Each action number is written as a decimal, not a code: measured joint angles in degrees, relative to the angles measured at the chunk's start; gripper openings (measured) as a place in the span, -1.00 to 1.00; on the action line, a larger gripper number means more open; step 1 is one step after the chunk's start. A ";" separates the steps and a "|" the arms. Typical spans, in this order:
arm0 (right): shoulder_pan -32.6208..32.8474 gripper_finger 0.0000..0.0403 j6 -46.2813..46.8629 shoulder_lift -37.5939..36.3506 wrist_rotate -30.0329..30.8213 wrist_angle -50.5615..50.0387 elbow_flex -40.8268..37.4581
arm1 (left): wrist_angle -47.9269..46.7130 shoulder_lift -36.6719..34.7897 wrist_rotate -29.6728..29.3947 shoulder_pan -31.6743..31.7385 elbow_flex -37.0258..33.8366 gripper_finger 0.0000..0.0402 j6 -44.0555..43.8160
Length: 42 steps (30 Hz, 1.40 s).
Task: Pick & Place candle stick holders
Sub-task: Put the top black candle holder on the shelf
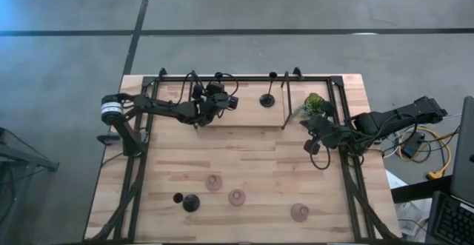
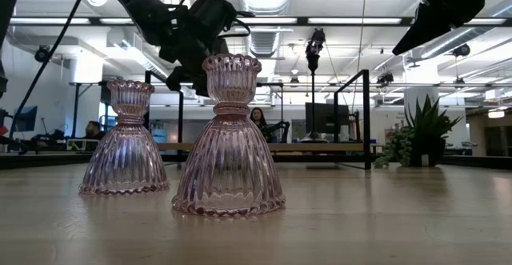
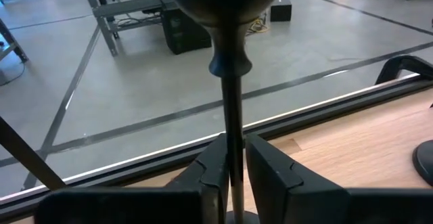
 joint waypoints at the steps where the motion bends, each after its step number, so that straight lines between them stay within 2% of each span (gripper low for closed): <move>1: 0.00 -0.96 0.00 0.00 0.00 0.00 0.00 | 0.02 -0.02 0.21 0.00 0.00 -0.73 -0.01; 10: 0.01 -0.96 0.00 0.00 0.00 0.07 0.00 | -0.37 -1.29 1.80 -0.11 0.99 -0.72 1.84; 38: 0.02 -0.96 0.02 0.02 -0.02 0.07 0.00 | -4.94 -5.41 1.35 -0.17 2.19 -0.71 7.05; 42: 0.00 -0.96 0.02 0.02 -0.02 0.07 0.00 | -5.10 -5.41 1.44 -0.17 2.21 -0.62 8.72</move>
